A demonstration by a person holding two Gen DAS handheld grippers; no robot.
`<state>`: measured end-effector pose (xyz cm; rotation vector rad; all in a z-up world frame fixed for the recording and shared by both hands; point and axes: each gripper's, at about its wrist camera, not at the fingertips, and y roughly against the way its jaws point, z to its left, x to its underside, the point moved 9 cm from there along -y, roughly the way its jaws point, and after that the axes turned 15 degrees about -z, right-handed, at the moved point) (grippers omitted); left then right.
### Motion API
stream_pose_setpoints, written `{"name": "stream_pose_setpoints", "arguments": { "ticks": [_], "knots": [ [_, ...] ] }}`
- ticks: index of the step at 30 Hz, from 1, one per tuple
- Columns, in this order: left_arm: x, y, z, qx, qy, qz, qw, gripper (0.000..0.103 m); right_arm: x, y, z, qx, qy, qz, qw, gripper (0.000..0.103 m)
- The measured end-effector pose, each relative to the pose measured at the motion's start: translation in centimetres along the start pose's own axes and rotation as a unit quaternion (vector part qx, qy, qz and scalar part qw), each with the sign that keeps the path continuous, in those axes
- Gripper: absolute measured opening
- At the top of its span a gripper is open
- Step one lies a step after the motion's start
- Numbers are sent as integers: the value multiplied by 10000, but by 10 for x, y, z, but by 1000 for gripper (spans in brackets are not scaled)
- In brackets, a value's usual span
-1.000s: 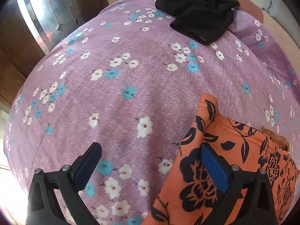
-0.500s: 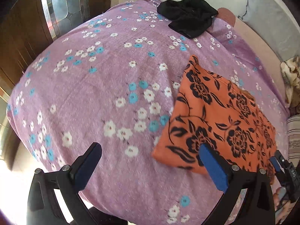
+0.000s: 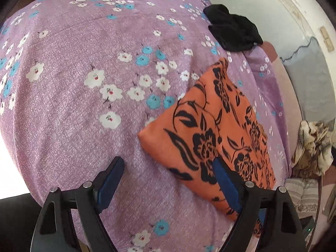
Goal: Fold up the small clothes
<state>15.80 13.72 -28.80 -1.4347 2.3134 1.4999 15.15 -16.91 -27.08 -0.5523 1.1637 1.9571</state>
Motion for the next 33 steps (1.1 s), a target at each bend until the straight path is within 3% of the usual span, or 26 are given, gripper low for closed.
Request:
{"name": "stream_pose_setpoints", "arguments": {
  "ticks": [2, 6, 9, 10, 12, 16, 18, 20, 21, 22, 23, 26, 28, 33],
  "knots": [
    [-3, -9, -10, 204, 50, 30, 9998, 87, 1, -6, -4, 46, -56, 41, 10000, 62],
    [-7, -23, -21, 212, -172, -100, 9996, 84, 3, -13, -4, 133, 101, 48, 9998, 62],
    [-8, -27, -22, 289, -296, -210, 9989, 46, 7, -17, -4, 238, 307, 93, 9992, 62],
    [-9, -27, -19, 275, -245, -261, 9990, 39, 8, -18, -3, 270, 383, 77, 9989, 62],
    [-9, -27, -20, 478, -160, -327, 9982, 33, 9, -20, -1, 330, 521, 51, 9981, 62],
    [-12, -19, -33, 711, -379, -558, 9952, 35, 10, -25, 0, 396, 716, -32, 9966, 62],
    [-13, -19, -37, 796, -381, -611, 9942, 49, 11, -25, 0, 389, 794, -94, 9960, 62],
    [-13, -25, -37, 762, -320, -628, 9946, 52, 12, -23, 1, 356, 847, -134, 9957, 62],
    [-12, -27, -37, 695, -390, -661, 9946, 51, 13, -22, 2, 344, 892, -104, 9954, 62],
    [-12, -29, -37, 607, -505, -703, 9944, 36, 12, -22, 3, 339, 939, -19, 9950, 62],
    [-12, -30, -36, 507, -643, -757, 9938, 28, 10, -22, 3, 337, 945, 108, 9949, 62],
    [-13, -27, -43, 380, -1108, -915, 9889, 25, -5, -22, 13, 143, 814, 523, 9952, 63],
    [-12, -22, -51, 280, -1571, -1097, 9811, 24, -29, -21, 27, 65, 815, 512, 9953, 63],
    [-8, -6, -73, 338, -2251, -1536, 9616, 23, -80, -47, 97, -234, 1161, 955, 9884, 65]
  ]
}}
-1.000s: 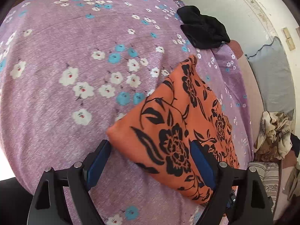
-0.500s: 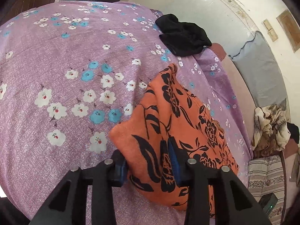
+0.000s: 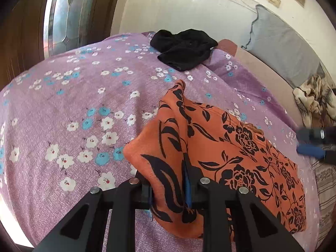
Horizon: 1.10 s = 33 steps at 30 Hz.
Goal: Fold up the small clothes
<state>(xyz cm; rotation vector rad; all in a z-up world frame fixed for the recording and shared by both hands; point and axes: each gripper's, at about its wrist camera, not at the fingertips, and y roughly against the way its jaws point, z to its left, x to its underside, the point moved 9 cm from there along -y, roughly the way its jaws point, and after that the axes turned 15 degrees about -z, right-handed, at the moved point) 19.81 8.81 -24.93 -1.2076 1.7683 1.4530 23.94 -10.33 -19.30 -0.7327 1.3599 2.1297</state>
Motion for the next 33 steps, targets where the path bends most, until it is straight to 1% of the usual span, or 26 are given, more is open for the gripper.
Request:
{"name": "stream_pose_setpoints", "arguments": {
  "ticks": [3, 5, 7, 10, 12, 15, 17, 19, 23, 24, 25, 28, 31, 33],
  "knots": [
    [-5, 8, -15, 111, -394, -204, 9990, 22, -29, -24, 48, -310, 226, 406, 9984, 66],
    [-6, 14, -26, 202, -663, -311, 9971, 21, -41, -40, 78, -392, 519, 638, 9958, 67],
    [-5, 19, -39, 307, -960, -421, 9940, 20, -49, -56, 102, -375, 815, 845, 9924, 68],
    [-4, 27, -55, 460, -1322, -555, 9886, 20, -48, -84, 121, -149, 1239, 1225, 9846, 69],
    [-2, 30, -61, 556, -1417, -570, 9867, 19, -42, -102, 123, 111, 1445, 1448, 9788, 69],
    [-2, 34, -68, 613, -1567, -623, 9838, 19, -28, -126, 115, 651, 1737, 1854, 9650, 69],
    [-1, 35, -70, 642, -1637, -624, 9824, 19, -21, -135, 109, 800, 1776, 2030, 9596, 69],
    [0, 36, -70, 660, -1664, -619, 9819, 19, -21, -138, 106, 891, 1826, 2019, 9581, 69],
    [2, 40, -75, 697, -1753, -656, 9798, 19, -27, -140, 97, 951, 1745, 1859, 9623, 66],
    [3, 41, -77, 718, -1790, -681, 9789, 19, -27, -139, 93, 957, 1741, 1841, 9626, 55],
    [4, 43, -80, 768, -1826, -694, 9777, 19, -27, -139, 89, 965, 1744, 1842, 9625, 40],
    [9, 50, -94, 928, -2008, -776, 9721, 18, -27, -130, 77, 853, 1747, 1640, 9671, 22],
    [17, 56, -110, 1140, -2178, -826, 9658, 18, -29, -114, 61, 747, 1663, 1314, 9744, 17],
    [23, 61, -121, 1278, -2339, -888, 9597, 18, -32, -98, 45, 649, 1391, 1087, 9821, 16]
  ]
}}
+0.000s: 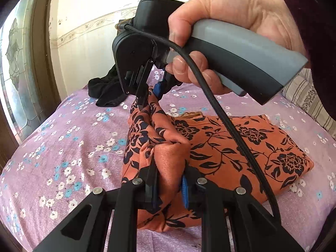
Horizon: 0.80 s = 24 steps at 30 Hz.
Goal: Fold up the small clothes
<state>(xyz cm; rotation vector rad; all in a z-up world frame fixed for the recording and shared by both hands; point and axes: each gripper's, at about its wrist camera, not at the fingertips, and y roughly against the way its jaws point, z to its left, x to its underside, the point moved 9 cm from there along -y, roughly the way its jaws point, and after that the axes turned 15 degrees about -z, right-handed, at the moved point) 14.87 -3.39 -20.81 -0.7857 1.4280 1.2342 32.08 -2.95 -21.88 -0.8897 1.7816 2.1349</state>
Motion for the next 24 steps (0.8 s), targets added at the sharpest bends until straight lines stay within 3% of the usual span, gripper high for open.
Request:
{"name": "stream_pose_setpoints", "arguments": {
  "ticks": [8, 12, 16, 19, 24],
  "knots": [
    [-24, 16, -72, 893, -215, -216, 9955, 18, 34, 68, -91, -328, -895, -895, 9914, 15],
    [-45, 16, -127, 1488, -178, -223, 9885, 18, 47, 98, -142, -216, -1123, -1236, 9857, 14],
    [-59, 4, -183, 1976, -221, -180, 9799, 18, 64, 110, -198, -11, -1374, -1300, 9819, 14],
    [-52, -6, -221, 2183, -464, -101, 9747, 18, 86, 104, -237, 100, -1635, -1250, 9785, 14],
    [-17, -27, -263, 2379, -664, 416, 9681, 18, 126, 81, -281, 107, -2100, -1213, 9701, 14]
  ]
}}
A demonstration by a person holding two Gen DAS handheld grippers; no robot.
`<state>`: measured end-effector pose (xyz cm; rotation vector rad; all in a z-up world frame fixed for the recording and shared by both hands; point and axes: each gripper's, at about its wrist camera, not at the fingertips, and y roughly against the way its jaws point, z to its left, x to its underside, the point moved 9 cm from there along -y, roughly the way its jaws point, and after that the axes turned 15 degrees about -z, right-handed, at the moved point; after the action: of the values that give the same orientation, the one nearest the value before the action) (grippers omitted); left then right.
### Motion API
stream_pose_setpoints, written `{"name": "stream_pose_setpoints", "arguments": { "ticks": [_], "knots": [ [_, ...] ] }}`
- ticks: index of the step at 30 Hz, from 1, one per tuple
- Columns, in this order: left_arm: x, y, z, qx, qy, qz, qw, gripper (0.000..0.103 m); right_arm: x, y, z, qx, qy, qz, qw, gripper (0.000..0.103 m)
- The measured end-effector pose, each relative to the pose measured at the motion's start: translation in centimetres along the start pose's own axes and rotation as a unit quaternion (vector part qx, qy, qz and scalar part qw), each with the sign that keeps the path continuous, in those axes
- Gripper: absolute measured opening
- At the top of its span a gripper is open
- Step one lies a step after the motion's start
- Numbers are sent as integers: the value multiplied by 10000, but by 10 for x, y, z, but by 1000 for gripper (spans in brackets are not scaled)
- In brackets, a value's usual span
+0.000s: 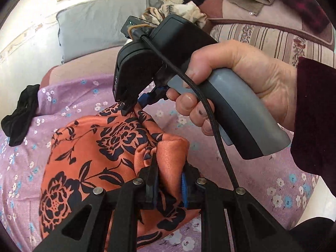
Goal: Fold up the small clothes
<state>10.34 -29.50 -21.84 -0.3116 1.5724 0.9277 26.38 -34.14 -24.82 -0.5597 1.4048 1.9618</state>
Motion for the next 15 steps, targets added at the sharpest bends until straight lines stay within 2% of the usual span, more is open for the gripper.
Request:
{"name": "stream_pose_setpoints", "arguments": {
  "ticks": [3, 5, 8, 10, 13, 15],
  "knots": [
    [16, -15, -10, 93, -5, 241, 9997, 18, 15, -13, -20, 12, -198, 31, 9998, 14],
    [19, -16, -15, 159, -70, 252, 9995, 19, 22, -17, -27, -23, -287, -6, 9996, 14],
    [16, -8, -18, 416, -172, 304, 9985, 33, 24, -16, -33, -124, -498, -137, 9986, 14],
    [12, 8, -12, 596, -272, 344, 9973, 47, 25, -14, -37, -123, -652, -167, 9977, 15],
    [0, 45, 17, 484, -412, 58, 9980, 68, 27, -7, -41, 8, -846, -8, 9964, 19],
    [-11, 67, 48, 289, -324, -238, 9988, 74, 24, 8, -44, 212, -802, -61, 9965, 19]
  ]
}}
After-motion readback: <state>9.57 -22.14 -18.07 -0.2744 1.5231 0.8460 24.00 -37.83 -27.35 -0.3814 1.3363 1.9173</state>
